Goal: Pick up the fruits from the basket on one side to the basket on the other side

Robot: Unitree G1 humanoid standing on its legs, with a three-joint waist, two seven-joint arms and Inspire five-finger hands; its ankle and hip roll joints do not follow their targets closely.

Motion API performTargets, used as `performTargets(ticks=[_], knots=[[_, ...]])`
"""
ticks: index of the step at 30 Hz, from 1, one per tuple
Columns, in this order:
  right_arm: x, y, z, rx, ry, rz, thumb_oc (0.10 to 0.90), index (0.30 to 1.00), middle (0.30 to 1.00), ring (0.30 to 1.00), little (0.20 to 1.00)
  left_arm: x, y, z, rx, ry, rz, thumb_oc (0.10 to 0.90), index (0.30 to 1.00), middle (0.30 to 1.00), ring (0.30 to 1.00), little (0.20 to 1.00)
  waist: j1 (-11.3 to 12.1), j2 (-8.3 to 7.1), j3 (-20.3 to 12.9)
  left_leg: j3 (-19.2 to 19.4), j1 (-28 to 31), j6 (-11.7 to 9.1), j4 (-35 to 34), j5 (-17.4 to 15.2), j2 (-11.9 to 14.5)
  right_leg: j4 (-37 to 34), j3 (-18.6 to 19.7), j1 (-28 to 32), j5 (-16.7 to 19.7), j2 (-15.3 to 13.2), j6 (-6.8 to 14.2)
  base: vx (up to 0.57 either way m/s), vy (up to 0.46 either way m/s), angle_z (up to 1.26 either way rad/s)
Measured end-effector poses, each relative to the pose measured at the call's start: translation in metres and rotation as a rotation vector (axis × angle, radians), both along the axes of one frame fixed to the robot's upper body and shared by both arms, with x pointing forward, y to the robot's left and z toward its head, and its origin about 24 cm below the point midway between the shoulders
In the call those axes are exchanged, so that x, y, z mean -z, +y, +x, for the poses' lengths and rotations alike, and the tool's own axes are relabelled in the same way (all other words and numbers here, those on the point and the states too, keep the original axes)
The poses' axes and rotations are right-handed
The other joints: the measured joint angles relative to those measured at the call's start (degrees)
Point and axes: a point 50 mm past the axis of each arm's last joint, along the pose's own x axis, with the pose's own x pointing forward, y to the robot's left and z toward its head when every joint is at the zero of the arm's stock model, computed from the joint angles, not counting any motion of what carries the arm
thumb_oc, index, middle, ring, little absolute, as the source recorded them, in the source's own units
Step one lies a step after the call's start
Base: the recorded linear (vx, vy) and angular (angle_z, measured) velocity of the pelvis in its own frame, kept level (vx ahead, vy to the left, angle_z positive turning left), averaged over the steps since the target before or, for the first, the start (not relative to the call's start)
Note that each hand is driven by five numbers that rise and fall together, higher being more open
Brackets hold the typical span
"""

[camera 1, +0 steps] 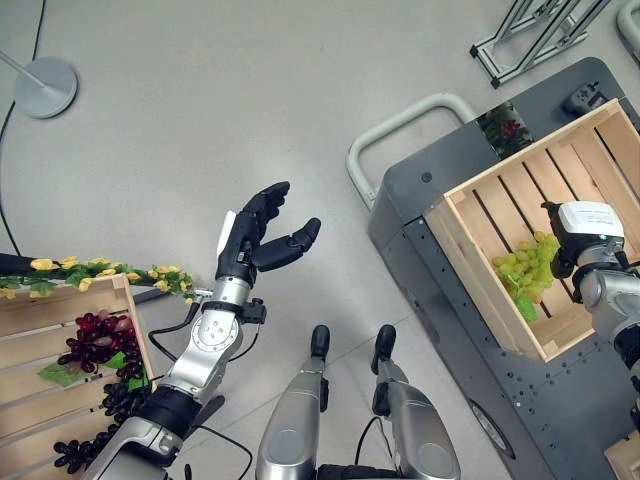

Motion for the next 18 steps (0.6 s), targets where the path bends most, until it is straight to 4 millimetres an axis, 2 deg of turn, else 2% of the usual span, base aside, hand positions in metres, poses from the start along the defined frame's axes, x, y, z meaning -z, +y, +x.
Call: performTargets(ticks=[5, 10, 18], knots=[[0.0006, -0.0026, -0.0005, 0.014, 0.012, -0.001, 0.800, 0.900, 0.900, 0.900, 0.900, 0.0001, 0.0002, -0.0002, -0.005, -0.001, -0.002, 0.800, 0.900, 0.900, 0.900, 0.900, -0.71, -0.02, 0.18, 0.41, -1.35, 0.57, 2.66, -0.75, -0.54, 3.11, 0.25, -1.63, -1.10, -1.08, 0.57, -0.03, 0.031, -0.01], [0.0029, -0.0013, 0.0001, 0.006, 0.059, -0.025, 0.800, 0.900, 0.900, 0.900, 0.900, 0.0012, 0.0012, -0.0008, -0.016, 0.001, -0.004, 0.800, 0.900, 0.900, 0.900, 0.900, -0.99, -0.03, 0.23, 0.64, -5.69, 0.98, 5.88, -1.00, -0.61, 5.67, 0.46, -5.74, -1.09, -1.54, 0.58, -0.02, 0.012, -0.01], [0.0090, 0.0041, 0.0022, -0.023, 0.135, -0.080, 0.800, 0.900, 0.900, 0.900, 0.900, 0.0007, 0.0013, -0.0005, -0.027, -0.002, -0.008, 0.800, 0.900, 0.900, 0.900, 0.900, -0.98, -0.06, 0.25, 0.75, -6.43, 1.38, 7.31, -1.37, -0.68, 7.12, 0.48, -6.42, -1.23, -1.81, 0.86, 0.00, 0.000, 0.00]])
